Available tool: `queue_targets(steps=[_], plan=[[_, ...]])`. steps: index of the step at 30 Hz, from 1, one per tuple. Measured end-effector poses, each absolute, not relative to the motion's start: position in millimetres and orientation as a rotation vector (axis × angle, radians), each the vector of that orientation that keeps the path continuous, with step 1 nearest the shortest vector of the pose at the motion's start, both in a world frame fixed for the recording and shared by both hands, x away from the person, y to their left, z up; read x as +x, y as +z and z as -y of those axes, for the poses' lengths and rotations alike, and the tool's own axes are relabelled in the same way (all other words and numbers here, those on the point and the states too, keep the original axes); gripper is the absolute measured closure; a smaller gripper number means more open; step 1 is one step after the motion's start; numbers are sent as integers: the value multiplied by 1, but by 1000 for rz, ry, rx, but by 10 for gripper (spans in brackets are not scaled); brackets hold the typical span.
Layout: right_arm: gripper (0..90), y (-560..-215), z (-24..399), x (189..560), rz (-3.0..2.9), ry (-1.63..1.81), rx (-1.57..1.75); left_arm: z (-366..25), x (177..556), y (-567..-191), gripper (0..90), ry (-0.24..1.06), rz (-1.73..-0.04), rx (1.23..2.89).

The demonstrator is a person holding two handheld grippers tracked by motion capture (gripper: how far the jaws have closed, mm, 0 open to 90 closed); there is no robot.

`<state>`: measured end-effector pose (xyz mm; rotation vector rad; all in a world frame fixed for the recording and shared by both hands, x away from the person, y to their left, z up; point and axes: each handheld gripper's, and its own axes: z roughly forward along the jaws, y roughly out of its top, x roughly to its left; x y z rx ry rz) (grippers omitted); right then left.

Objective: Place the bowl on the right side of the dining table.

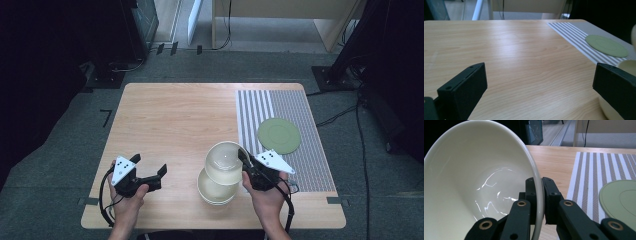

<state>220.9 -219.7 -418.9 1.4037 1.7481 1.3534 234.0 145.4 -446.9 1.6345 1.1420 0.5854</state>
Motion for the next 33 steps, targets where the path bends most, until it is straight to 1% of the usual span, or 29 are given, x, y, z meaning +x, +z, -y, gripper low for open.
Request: queue_targets(steps=[16, 26, 33], plan=[[848, -420, 230, 225, -1722, 1337, 1429, -179, 247, -475, 0, 617, -1276, 1635], [848, -420, 236, 227, -1706, 1330, 1444, -191, 254, -496, 0, 637, -1332, 1706], [848, -420, 241, 229, -1692, 1325, 1458, -198, 256, -503, 0, 638, -1347, 1734]])
